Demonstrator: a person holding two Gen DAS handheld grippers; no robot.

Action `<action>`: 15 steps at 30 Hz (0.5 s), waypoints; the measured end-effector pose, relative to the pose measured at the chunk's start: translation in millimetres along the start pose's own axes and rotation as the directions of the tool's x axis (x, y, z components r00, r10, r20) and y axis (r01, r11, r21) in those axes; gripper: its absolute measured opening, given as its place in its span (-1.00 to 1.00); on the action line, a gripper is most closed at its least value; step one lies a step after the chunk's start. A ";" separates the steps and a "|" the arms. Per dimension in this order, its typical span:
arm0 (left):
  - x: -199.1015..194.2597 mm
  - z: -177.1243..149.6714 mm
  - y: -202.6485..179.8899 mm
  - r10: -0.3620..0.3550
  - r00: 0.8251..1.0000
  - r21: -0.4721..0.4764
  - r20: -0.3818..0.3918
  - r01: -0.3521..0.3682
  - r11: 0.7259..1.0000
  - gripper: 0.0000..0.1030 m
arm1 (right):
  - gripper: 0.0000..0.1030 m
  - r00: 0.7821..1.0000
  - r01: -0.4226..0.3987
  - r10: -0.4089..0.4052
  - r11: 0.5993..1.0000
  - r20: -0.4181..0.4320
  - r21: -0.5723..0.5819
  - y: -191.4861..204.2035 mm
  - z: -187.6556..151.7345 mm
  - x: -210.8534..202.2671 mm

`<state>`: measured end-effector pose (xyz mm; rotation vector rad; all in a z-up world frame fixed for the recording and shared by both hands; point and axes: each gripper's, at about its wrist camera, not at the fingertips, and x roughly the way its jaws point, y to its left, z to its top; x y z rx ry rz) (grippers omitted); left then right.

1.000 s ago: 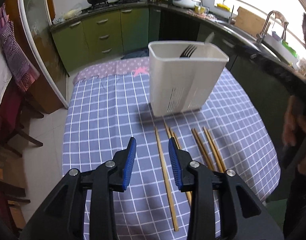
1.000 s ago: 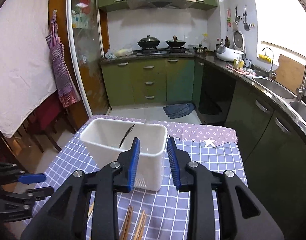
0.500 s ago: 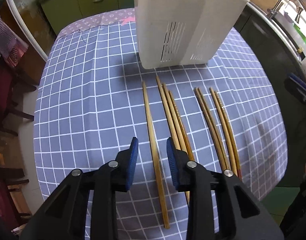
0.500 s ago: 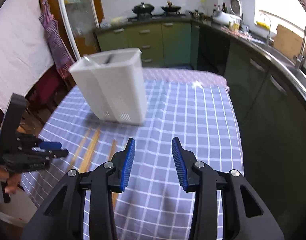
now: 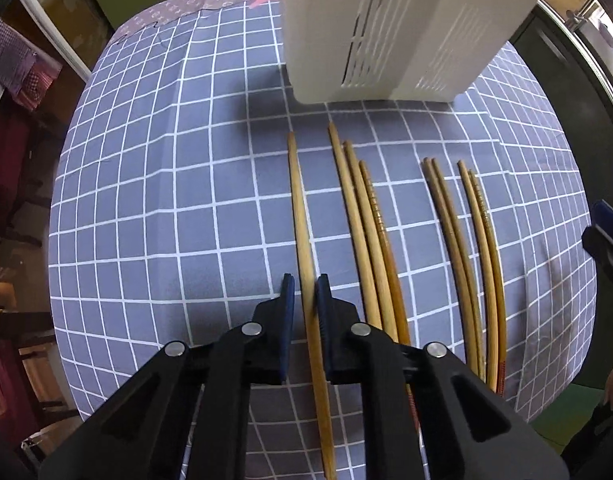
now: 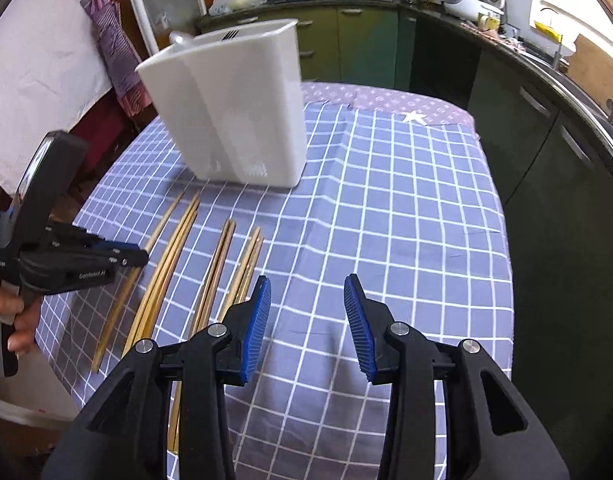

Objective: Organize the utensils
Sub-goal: 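Grasp one wooden chopstick with the left tool and lift it upright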

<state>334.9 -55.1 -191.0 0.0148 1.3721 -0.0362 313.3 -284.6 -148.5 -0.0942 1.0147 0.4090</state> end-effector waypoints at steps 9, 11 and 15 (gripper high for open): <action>1.4 2.1 3.5 -0.004 1.000 0.013 0.020 0.004 1.000 -0.86 | -0.25 0.997 -0.027 0.026 1.000 -0.075 -0.014 13.1 2.0 14.0; -7.0 0.9 6.7 0.001 0.999 0.009 0.054 -0.002 1.000 -0.86 | -0.25 0.995 -0.038 0.037 0.999 -0.095 -0.010 13.3 3.2 17.1; -36.0 -4.5 18.8 -0.004 0.989 -0.004 0.147 0.005 1.000 -0.86 | -0.25 0.987 -0.075 0.074 0.997 -0.145 0.002 15.5 6.6 25.7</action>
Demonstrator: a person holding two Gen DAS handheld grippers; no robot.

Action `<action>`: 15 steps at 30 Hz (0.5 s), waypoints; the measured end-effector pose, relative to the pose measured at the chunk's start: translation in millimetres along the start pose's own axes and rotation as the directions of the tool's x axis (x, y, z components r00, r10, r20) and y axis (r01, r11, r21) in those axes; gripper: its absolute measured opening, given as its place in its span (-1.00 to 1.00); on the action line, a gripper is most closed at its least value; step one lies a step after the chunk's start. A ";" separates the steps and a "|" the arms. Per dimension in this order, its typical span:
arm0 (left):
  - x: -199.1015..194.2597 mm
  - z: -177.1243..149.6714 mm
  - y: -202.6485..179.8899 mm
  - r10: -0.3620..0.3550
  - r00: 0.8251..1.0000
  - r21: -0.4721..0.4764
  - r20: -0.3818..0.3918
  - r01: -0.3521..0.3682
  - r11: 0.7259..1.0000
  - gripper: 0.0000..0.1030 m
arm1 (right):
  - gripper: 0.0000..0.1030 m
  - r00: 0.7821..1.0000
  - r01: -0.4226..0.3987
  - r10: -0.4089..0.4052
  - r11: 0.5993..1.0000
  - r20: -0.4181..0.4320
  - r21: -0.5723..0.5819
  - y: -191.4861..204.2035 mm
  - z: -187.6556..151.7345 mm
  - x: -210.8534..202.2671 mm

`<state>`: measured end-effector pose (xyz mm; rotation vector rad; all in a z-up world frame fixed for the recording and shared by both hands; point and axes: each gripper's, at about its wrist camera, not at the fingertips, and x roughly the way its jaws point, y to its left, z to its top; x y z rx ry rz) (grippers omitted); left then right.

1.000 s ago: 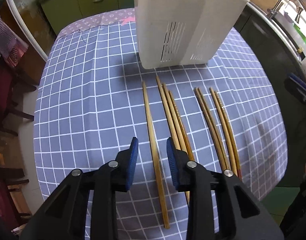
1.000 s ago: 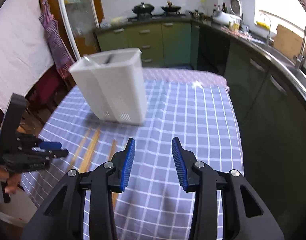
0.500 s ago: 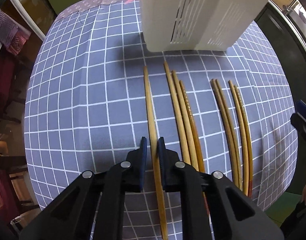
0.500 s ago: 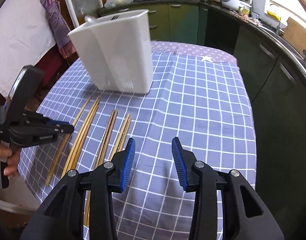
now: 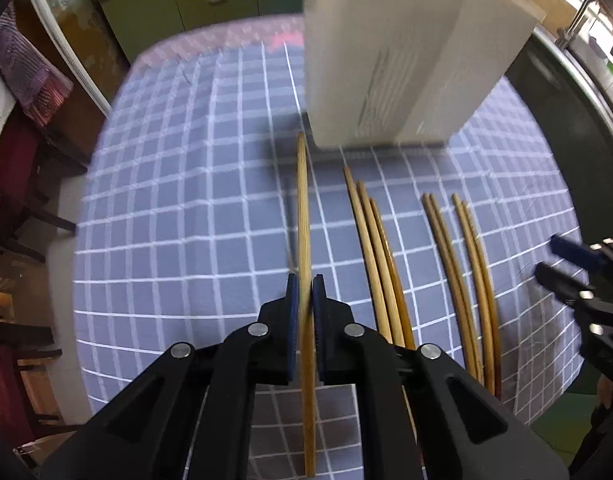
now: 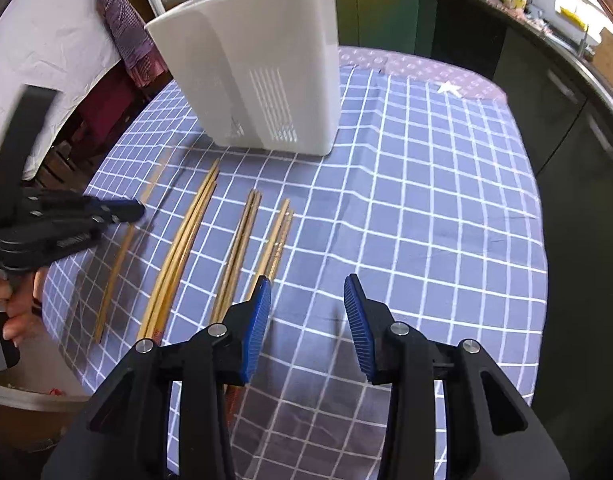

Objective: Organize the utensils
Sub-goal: 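Grasp one wooden chopstick with the left tool and lift it upright, then grasp a dark wooden chopstick with the right tool and lift it upright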

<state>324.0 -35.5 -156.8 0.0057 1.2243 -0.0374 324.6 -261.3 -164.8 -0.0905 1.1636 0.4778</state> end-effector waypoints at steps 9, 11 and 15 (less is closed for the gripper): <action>-79.7 -25.6 18.7 -0.007 0.976 0.007 0.218 0.005 1.000 -0.86 | -0.61 0.993 -0.041 0.041 0.999 -0.110 0.002 10.7 8.2 27.0; -90.6 -32.6 19.9 -0.007 0.968 0.015 0.251 0.003 1.000 -0.86 | -0.62 0.991 -0.044 0.043 0.999 -0.124 0.001 13.6 9.3 30.6; -106.6 -48.5 22.3 -0.013 0.953 0.033 0.303 0.003 0.999 -0.86 | -0.62 0.991 -0.026 0.025 1.000 -0.133 -0.005 19.2 12.9 35.8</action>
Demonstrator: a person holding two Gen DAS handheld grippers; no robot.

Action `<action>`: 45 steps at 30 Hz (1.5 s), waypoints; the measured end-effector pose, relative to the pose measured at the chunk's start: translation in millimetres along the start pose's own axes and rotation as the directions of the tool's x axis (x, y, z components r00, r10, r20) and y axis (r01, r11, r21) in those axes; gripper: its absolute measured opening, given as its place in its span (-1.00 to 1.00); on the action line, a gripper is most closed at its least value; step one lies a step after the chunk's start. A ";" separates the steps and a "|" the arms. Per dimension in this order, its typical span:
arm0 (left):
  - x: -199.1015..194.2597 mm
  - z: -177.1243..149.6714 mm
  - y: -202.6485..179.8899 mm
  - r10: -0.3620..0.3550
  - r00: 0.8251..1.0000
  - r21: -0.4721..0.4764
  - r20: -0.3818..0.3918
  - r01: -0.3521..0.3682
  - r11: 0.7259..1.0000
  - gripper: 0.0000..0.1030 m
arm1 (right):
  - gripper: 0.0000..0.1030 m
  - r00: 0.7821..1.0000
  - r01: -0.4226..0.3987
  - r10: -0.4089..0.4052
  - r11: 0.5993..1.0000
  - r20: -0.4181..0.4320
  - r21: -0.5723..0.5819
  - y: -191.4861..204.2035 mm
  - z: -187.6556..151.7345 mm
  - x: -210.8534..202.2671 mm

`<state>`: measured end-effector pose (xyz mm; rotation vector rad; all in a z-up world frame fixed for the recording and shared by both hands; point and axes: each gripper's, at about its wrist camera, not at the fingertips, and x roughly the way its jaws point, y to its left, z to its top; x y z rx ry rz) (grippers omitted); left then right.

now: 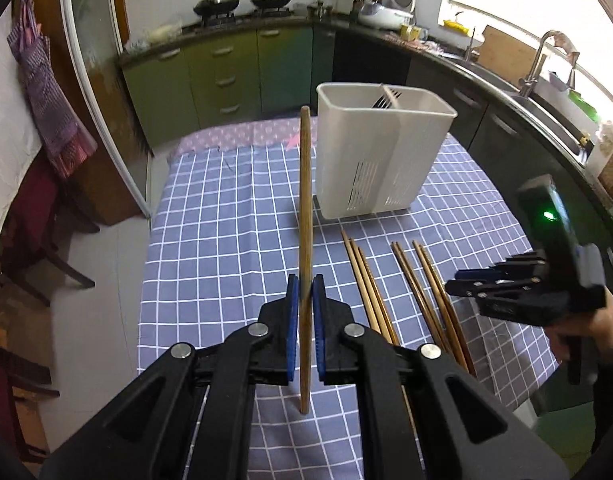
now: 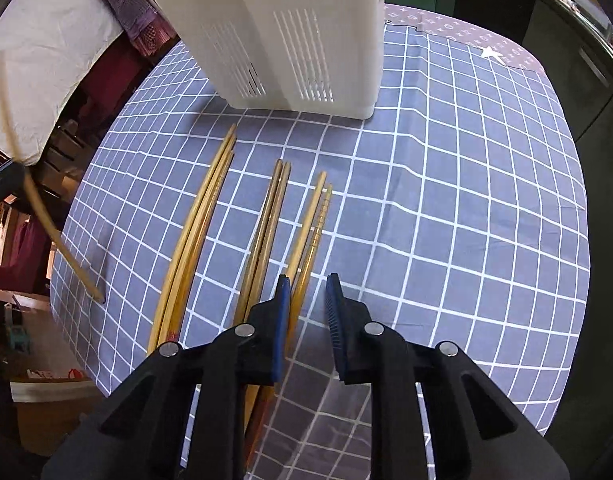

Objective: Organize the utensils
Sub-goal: 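Grasp a dark wooden chopstick with the right tool and lift it upright, then carry both chopsticks over the caddy and drop them inside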

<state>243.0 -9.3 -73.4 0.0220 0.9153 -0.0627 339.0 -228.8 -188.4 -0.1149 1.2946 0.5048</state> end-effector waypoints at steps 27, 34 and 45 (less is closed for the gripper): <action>-26.6 -19.0 1.2 -0.017 0.999 0.034 0.047 0.015 0.999 -0.86 | -0.86 0.993 0.016 -0.019 1.000 0.118 0.025 15.0 6.1 -29.7; -28.1 -21.1 5.1 -0.013 0.999 0.033 0.052 0.012 0.999 -0.86 | -0.86 0.939 0.015 -0.020 1.000 0.345 0.017 11.1 -27.6 -113.1; -35.0 -29.0 6.8 -0.016 0.997 0.035 0.071 0.014 0.999 -0.86 | -0.86 0.862 0.026 -0.039 0.999 0.505 0.032 10.2 -99.1 -156.9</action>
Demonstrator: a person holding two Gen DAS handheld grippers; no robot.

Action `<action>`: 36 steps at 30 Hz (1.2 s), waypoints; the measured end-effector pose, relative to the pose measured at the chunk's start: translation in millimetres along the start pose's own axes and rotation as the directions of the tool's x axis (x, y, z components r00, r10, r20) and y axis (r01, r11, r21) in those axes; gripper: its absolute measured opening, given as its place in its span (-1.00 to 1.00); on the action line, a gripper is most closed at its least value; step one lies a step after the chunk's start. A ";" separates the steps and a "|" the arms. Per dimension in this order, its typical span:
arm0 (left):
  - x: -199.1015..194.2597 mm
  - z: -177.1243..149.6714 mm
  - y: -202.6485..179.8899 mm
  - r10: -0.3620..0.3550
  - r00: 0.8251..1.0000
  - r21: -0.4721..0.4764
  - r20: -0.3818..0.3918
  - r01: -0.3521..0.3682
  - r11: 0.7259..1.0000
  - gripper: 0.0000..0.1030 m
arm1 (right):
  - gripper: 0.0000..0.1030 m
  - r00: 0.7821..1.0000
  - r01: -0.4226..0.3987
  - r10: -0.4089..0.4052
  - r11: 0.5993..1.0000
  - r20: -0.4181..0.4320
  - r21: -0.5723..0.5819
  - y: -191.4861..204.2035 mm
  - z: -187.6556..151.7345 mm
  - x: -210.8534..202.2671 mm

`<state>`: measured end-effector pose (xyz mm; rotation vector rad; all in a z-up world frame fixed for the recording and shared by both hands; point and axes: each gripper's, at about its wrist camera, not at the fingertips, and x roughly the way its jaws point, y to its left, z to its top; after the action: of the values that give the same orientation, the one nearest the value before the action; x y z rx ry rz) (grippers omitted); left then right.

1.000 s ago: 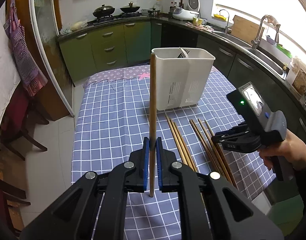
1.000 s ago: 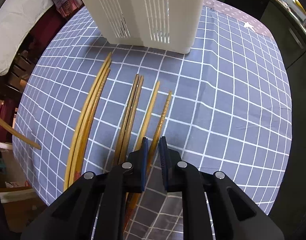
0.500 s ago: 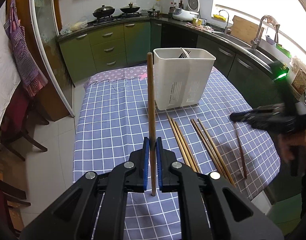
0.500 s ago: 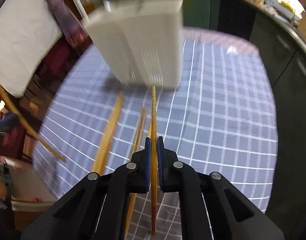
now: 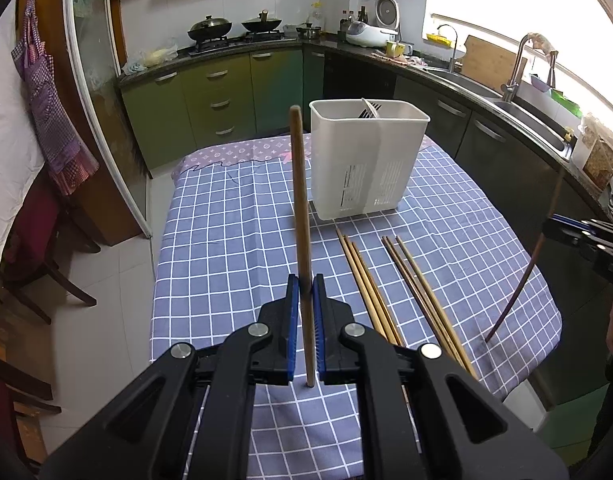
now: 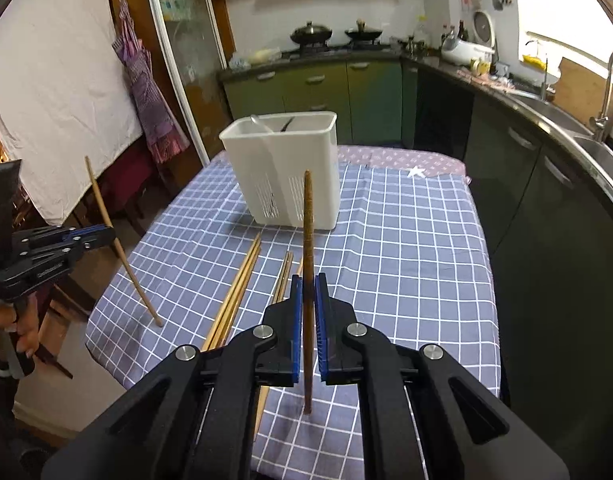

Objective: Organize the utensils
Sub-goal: 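Carry both chopsticks over the caddy and drop them inside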

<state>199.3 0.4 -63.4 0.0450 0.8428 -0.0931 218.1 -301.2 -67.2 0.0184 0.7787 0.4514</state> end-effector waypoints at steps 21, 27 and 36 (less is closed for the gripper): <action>-14.8 24.0 -11.2 -0.014 1.000 0.027 0.026 0.014 1.000 -0.86 | -0.86 0.999 -0.020 0.018 0.999 0.036 0.038 -7.7 -14.9 -17.5; -29.2 59.9 -23.0 -0.054 0.998 0.048 0.042 0.052 0.997 -0.86 | -0.86 0.999 -0.023 0.021 0.999 0.037 0.044 -10.9 -14.9 -17.0; -66.3 155.2 -44.4 -0.048 0.978 0.082 0.203 0.032 0.996 -0.86 | -0.86 0.999 -0.033 0.031 0.998 0.043 0.051 -15.1 -17.6 -18.7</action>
<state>266.3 -51.5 89.2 0.0908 0.6335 -0.1657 200.3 -324.9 -69.9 0.0888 0.7493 0.4597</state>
